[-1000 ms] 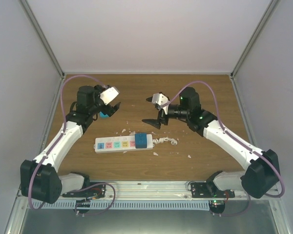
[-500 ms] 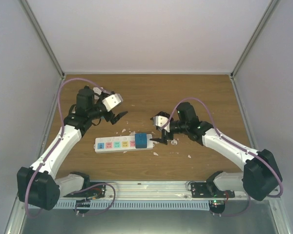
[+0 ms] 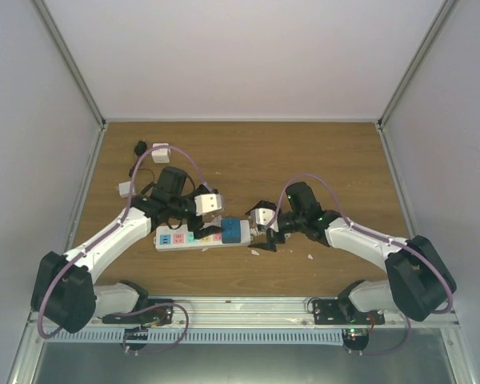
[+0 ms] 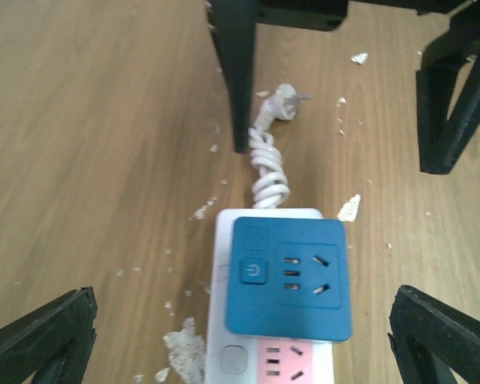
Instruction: Pull the plug off the socket
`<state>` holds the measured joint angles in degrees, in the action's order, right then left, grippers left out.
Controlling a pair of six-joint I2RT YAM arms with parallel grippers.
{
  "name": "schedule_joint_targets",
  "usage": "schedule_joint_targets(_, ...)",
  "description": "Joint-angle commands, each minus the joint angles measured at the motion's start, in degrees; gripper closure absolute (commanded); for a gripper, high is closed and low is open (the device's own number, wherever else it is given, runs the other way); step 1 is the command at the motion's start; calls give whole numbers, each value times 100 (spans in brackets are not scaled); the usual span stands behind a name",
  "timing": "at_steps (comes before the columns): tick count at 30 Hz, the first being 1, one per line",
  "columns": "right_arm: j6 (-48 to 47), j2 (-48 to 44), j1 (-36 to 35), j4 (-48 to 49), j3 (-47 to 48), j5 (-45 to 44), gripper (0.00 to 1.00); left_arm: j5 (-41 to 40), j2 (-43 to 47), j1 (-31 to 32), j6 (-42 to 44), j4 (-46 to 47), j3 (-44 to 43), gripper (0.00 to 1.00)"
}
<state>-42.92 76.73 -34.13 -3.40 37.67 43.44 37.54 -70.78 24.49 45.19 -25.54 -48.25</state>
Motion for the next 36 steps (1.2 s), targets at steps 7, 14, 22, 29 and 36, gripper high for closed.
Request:
schedule_joint_targets(7, 718, 286, -58, 1727, -643, -30, 0, -239, -425, 653, 48, 580, 517, 1)
schedule_joint_targets(14, 736, 537, -59, 2345, -903, -238, 0, -423, -729, 793, -54, 963, 650, 6)
schedule_joint_targets(22, 706, 1153, -59, 2919, -892, -378, 0, -307, -841, 796, 57, 1077, 747, 20)
schedule_joint_targets(29, 663, 1510, -62, 3081, -792, -437, 0, -184, -748, 796, 215, 1047, 863, 41)
schedule_joint_targets(36, 390, 1932, -76, 2720, -533, -410, 0, 18, -726, 794, 454, 878, 894, 54)
